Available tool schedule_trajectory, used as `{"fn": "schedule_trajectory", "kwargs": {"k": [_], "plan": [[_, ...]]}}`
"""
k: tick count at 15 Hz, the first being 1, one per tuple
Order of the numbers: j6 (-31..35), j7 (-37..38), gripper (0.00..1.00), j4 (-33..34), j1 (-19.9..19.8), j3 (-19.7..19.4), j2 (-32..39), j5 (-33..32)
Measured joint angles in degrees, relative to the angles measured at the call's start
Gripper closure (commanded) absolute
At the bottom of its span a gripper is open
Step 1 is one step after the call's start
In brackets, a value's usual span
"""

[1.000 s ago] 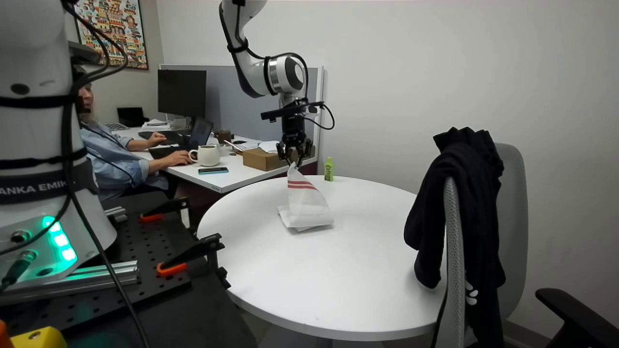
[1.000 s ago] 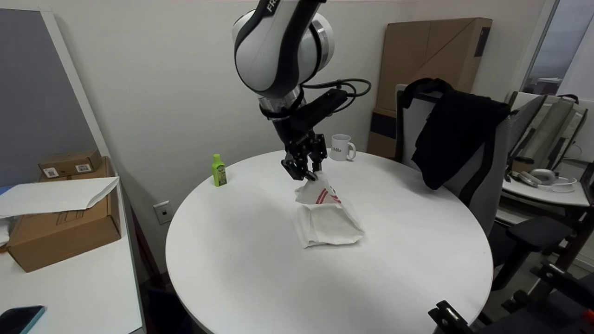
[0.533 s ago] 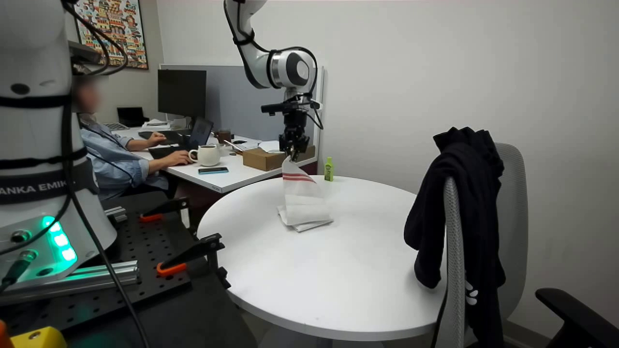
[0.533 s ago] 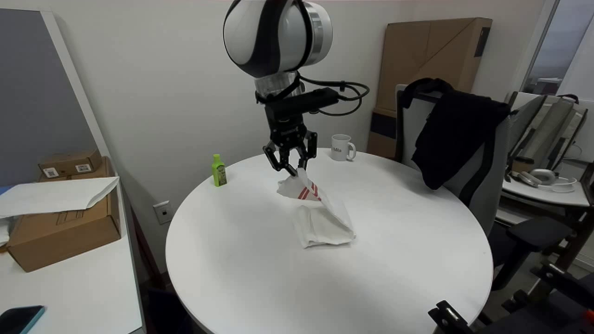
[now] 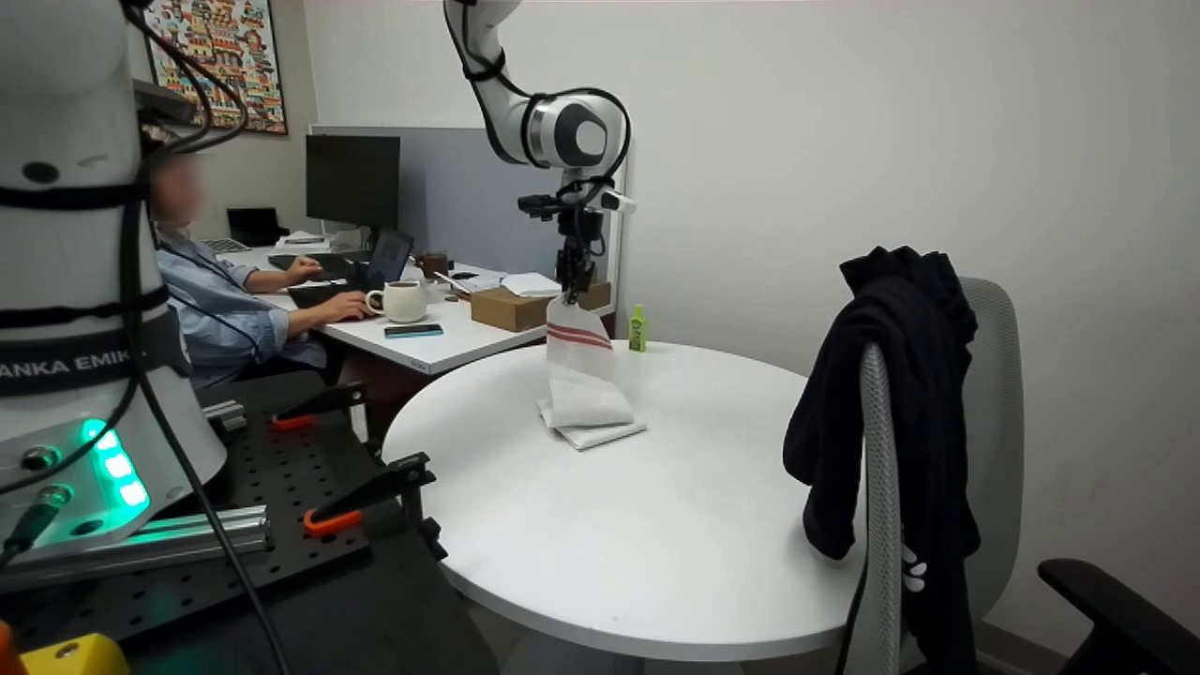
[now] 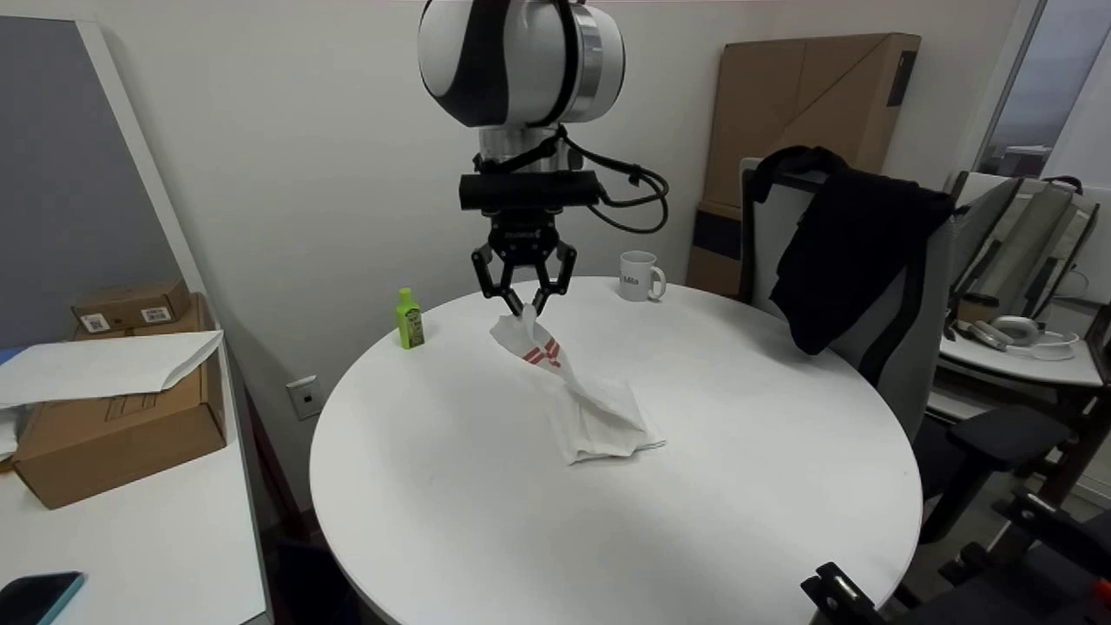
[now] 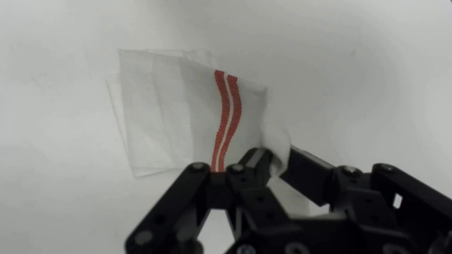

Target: Fold the white towel in a zigzag pattern

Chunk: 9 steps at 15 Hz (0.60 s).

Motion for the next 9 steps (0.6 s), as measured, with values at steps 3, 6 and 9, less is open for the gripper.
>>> {"fn": "schedule_trajectory", "kwargs": {"k": [3,6,9], "plan": [[3.79,3.91,0.97,0.00,0.18,-0.68,1.38,2.90],[5.42,2.91,0.97,-0.01,-0.42,-0.07,3.72,7.12],[7.44,0.73,0.97,-0.15,-1.73,0.25,6.02,10.53]]}}
